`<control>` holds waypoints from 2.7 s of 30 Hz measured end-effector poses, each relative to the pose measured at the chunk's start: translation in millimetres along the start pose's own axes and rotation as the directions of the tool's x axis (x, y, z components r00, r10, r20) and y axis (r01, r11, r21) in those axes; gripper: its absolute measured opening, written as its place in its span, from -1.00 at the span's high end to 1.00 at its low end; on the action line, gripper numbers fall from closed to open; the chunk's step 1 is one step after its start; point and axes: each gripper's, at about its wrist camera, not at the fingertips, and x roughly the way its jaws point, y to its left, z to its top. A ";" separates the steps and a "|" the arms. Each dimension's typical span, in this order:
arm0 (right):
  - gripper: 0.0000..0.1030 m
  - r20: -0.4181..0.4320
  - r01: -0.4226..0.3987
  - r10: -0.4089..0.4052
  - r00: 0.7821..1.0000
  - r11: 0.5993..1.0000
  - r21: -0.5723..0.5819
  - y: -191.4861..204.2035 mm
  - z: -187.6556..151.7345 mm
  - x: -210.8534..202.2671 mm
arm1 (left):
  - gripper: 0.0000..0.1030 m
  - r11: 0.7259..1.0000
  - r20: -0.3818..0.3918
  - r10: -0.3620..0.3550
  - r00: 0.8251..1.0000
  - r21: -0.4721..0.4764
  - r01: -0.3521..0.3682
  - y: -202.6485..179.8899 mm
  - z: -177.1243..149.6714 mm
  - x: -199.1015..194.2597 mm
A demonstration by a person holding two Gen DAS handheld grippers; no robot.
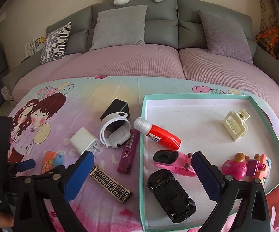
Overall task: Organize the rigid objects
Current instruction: 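Grasp the orange knife with the left tool while the right tool grasps the gold patterned bar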
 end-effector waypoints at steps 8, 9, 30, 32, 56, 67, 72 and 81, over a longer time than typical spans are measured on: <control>-0.87 0.015 -0.003 0.005 1.000 0.996 -0.084 21.2 -2.0 -0.1 | -0.76 1.000 -0.004 -0.008 1.000 -0.011 0.007 4.6 1.4 1.8; -0.87 0.016 0.012 -0.010 1.000 0.996 -0.089 21.4 -2.2 0.8 | -0.76 1.000 -0.004 -0.008 1.000 -0.012 0.008 4.3 1.0 1.8; -0.60 0.008 -0.047 0.048 0.999 0.997 -0.069 21.2 -3.9 2.6 | -0.76 1.000 -0.008 -0.008 1.000 -0.020 0.008 8.9 3.5 4.7; -0.46 -0.031 -0.073 0.071 0.997 0.996 -0.056 21.6 -7.8 11.6 | -0.76 1.000 -0.008 -0.007 1.000 -0.022 0.007 10.1 3.4 4.7; -0.02 -0.193 -0.124 0.095 0.977 0.982 -0.141 48.2 -28.8 43.1 | -0.76 1.000 -0.008 -0.008 1.000 -0.026 0.007 12.9 3.7 6.7; -0.03 -0.273 -0.218 0.205 0.940 0.976 -0.019 42.1 -29.5 37.2 | -0.76 1.000 -0.008 -0.008 1.000 -0.028 0.008 13.3 4.2 8.2; 0.04 -0.274 -0.227 0.214 0.938 0.974 -0.013 46.9 -30.0 36.5 | -0.76 0.999 -0.007 -0.008 1.000 -0.033 0.008 14.6 4.9 10.0; 0.29 -0.258 -0.131 0.102 0.961 0.987 -0.096 52.8 -33.1 45.8 | -0.76 1.000 0.001 0.014 1.000 -0.008 -0.014 7.2 3.5 10.1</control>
